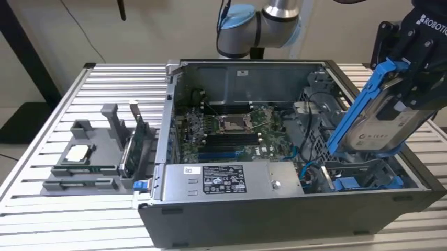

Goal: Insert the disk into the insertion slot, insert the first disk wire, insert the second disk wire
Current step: 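Insert the disk into the insertion slot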

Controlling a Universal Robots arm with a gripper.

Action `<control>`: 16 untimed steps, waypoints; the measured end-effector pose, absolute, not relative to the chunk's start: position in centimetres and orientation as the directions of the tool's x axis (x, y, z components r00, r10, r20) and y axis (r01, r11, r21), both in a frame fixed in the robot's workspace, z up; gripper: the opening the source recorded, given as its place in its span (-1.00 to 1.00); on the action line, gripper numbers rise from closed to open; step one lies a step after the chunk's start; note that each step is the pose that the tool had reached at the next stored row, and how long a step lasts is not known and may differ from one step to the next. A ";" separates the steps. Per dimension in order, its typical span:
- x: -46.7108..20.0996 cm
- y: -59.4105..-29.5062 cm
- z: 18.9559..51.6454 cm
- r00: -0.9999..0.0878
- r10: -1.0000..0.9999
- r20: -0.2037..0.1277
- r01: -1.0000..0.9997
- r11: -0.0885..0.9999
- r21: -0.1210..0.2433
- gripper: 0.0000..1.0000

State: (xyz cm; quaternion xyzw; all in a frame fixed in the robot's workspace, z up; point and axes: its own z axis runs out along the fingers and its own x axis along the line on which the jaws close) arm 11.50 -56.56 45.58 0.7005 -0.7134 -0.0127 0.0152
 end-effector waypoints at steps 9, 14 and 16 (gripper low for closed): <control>11.5 -56.6 44.8 -0.018 -1.000 0.004 -0.999 0.018 0.039 -0.35; 11.5 -56.6 44.4 -0.018 -1.000 0.004 -0.999 0.018 0.039 -0.35; 11.5 -56.8 44.4 -0.018 -1.000 0.004 -0.999 0.018 0.039 -0.35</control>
